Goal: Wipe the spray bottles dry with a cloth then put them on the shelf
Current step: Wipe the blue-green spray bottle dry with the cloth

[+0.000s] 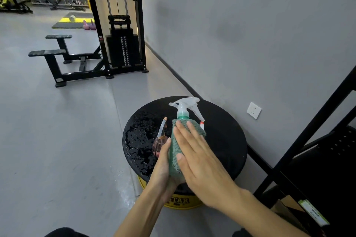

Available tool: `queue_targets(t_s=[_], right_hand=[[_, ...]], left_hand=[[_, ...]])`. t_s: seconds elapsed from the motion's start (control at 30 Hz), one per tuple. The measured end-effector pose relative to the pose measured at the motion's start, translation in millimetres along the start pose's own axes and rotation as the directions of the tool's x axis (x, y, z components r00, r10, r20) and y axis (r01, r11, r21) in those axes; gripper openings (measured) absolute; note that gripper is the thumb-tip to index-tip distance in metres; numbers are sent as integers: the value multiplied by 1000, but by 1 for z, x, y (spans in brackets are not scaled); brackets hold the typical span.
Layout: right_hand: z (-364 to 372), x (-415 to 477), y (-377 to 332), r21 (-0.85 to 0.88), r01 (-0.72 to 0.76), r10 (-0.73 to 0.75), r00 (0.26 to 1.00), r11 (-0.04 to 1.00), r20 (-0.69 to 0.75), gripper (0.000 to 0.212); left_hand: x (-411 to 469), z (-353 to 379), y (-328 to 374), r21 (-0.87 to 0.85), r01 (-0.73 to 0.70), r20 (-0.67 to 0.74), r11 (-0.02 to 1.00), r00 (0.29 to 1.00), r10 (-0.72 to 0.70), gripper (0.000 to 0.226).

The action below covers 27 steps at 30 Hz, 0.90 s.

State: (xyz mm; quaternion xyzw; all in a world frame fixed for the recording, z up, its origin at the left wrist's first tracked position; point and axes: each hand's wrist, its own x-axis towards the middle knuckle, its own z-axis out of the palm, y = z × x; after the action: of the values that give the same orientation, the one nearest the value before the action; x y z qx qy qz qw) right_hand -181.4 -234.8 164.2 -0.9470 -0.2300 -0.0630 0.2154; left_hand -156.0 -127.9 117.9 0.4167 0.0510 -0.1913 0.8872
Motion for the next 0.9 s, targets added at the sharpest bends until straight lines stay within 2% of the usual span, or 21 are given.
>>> queue_targets(t_s=[0.2, 0.3, 0.4, 0.47, 0.57, 0.73, 0.8, 0.9], right_hand=[[-8, 30, 21, 206, -112, 121, 992, 972, -29, 54], [1, 19, 13, 134, -66, 76, 995, 989, -69, 57], [12, 0, 1, 2, -2, 2, 999, 1000, -39, 59], [13, -4, 1, -15, 9, -9, 1000, 1000, -24, 58], [10, 10, 15, 40, -13, 15, 999, 999, -51, 56], [6, 36, 32, 226, -110, 126, 990, 968, -57, 54], [11, 29, 27, 180, -91, 106, 992, 979, -74, 55], [26, 4, 12, 4, -25, 25, 996, 1000, -90, 59]], left_hand=[[3, -1, -3, 61, -22, 28, 998, 999, 21, 46], [5, -2, -1, 51, -28, 17, 998, 999, 27, 44], [7, -3, 2, 4, -57, 12, 998, 998, 57, 47], [9, -4, 2, -14, -56, 14, 998, 998, 56, 45], [11, -7, -1, 14, -37, 46, 999, 998, 37, 41], [14, -7, -8, 43, -17, 39, 999, 999, 15, 39], [17, -9, -8, 42, -12, 5, 999, 1000, 12, 40], [20, -12, -7, 7, -34, -23, 999, 999, 34, 44]])
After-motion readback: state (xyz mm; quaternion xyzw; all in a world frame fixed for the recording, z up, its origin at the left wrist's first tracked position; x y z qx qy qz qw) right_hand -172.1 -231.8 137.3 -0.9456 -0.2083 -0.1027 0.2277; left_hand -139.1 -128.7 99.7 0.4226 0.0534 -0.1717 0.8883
